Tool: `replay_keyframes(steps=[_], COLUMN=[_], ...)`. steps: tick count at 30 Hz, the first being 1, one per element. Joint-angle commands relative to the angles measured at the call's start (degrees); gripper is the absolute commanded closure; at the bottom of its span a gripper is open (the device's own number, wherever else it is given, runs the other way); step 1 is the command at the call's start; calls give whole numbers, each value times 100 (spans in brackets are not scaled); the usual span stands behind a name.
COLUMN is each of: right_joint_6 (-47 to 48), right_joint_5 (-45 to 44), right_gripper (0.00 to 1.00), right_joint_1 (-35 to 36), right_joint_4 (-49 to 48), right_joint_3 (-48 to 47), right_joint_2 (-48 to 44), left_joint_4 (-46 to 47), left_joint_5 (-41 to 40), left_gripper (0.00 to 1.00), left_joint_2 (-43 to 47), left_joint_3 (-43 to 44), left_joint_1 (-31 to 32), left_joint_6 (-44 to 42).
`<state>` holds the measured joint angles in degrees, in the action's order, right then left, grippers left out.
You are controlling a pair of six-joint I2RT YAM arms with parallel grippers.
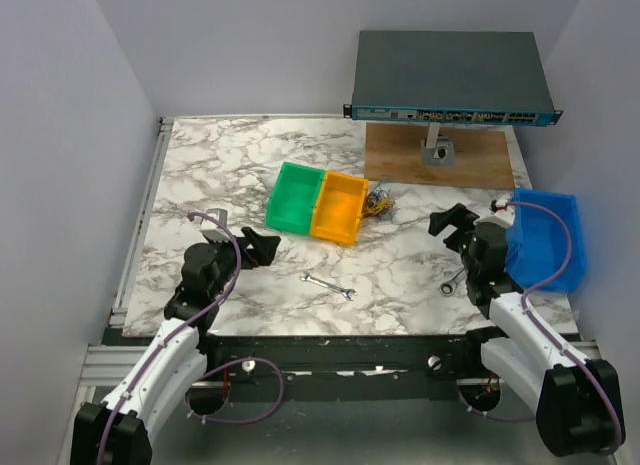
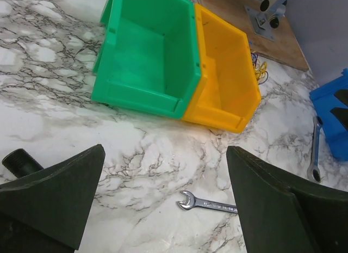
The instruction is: Untangle the cables
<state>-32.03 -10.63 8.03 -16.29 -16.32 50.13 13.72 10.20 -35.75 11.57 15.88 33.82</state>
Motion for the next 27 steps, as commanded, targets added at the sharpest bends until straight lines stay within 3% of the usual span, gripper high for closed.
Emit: replay_keyframes(steps=[1, 6, 11, 19, 22, 27], right_joint_6=[-181, -390, -803, -1514, -1568, -1723], right_joint_5=[-116, -133, 569, 1862, 2030, 2231], right_gripper=[0, 0, 0, 5, 6, 15], right_joint_1=[5, 2, 5, 64, 264, 471], right_joint_4=[-181, -185, -868, -1545, -1469, -1707], right_joint_3=[29, 21, 180, -1029, -1693, -2311], right_joint_2=[73, 192, 569, 2650, 3435, 4501], left_joint_4=[-20, -9, 93, 273, 376, 471], left_joint_5=[55, 67, 174, 455, 595, 706], left_gripper=[2, 1, 2, 1, 1, 1], left_joint_2=[85, 309, 437, 390, 274, 44], left_joint_3=[91, 14, -86, -111, -105, -42], left_joint_1=[31, 30, 29, 45, 63, 106], left_joint_6=[-60, -77, -78, -117, -122, -130])
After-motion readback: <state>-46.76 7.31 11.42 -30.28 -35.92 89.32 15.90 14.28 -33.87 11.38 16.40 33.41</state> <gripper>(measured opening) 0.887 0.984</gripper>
